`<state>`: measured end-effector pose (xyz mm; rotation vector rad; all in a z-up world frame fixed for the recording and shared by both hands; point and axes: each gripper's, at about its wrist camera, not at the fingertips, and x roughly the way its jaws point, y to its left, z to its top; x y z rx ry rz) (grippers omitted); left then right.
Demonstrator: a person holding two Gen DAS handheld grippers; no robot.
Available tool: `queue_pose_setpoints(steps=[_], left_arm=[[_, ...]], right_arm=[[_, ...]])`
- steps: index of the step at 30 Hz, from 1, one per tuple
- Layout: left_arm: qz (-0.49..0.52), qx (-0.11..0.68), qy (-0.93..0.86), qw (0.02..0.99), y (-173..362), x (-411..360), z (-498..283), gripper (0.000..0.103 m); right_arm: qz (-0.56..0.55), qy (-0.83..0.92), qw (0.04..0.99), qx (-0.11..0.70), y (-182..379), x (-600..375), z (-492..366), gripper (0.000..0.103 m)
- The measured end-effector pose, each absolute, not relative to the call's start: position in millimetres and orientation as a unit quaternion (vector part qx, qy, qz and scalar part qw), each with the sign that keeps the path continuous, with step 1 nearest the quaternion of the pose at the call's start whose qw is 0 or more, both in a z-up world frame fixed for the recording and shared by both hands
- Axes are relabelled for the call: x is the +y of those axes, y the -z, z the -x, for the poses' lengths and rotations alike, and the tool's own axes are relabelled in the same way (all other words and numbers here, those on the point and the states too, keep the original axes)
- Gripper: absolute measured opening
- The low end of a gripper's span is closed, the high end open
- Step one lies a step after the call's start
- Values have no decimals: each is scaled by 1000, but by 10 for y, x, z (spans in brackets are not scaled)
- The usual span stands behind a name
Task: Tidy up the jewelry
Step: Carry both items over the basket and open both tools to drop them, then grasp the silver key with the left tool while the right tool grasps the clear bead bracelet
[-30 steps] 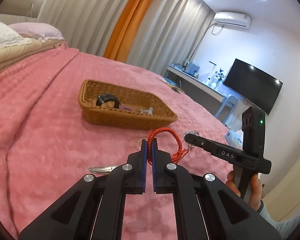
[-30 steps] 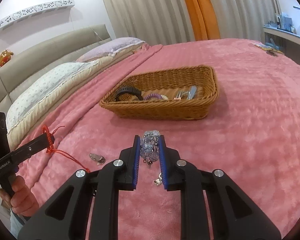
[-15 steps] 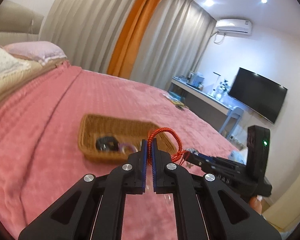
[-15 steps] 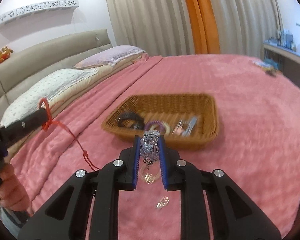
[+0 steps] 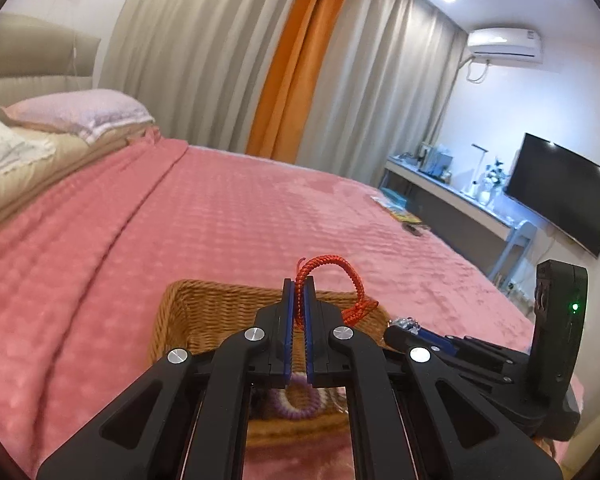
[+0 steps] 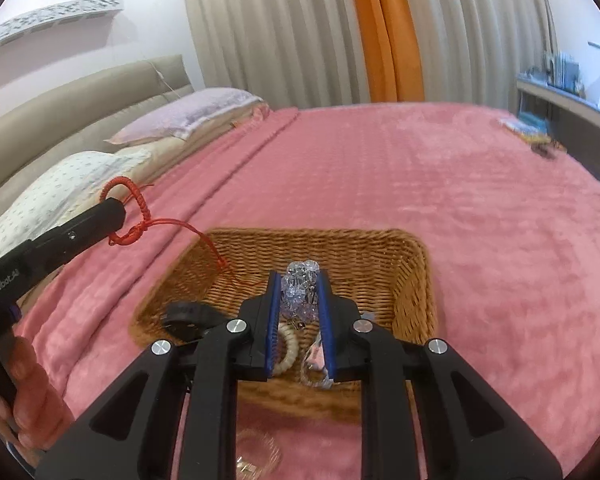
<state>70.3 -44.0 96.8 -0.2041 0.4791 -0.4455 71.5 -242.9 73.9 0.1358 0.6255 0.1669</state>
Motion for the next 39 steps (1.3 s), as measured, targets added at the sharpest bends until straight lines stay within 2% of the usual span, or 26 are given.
queue_pose_setpoints(steps=[7, 16, 21, 22, 26, 27, 28, 30, 32, 39], left_arm=[[84, 276, 202, 936, -563, -539, -955, 2], [59, 303, 195, 931, -449, -637, -987, 4], [61, 297, 197, 932, -473, -593, -937, 51], [64, 296, 202, 932, -490, -582, -923, 51], [67, 289, 213, 931, -546, -558, -860, 54], [66, 287, 216, 931, -550, -561, -842, 59], [64, 288, 217, 931, -549, -572, -832, 62], [59, 288, 223, 929, -545, -591, -807, 62], [56, 290, 226, 928, -541, -611, -793, 62], [80, 300, 231, 922, -528, -524, -792, 63]], right_arm=[[-82, -71, 927, 359, -351, -2500, -997, 16], [-84, -70, 920, 377, -271, -2484, -1002, 16], [-96, -71, 921, 372, -285, -2545, -986, 20], [-97, -73, 922, 369, -297, -2548, -976, 24], [-101, -83, 924, 359, -335, -2552, -931, 24], [-102, -85, 925, 356, -340, -2552, -918, 25], [-101, -85, 926, 355, -346, -2556, -915, 28], [-98, -83, 928, 349, -360, -2552, -893, 33], [-96, -79, 931, 342, -378, -2554, -864, 44], [-94, -72, 944, 307, -498, -2600, -737, 45]])
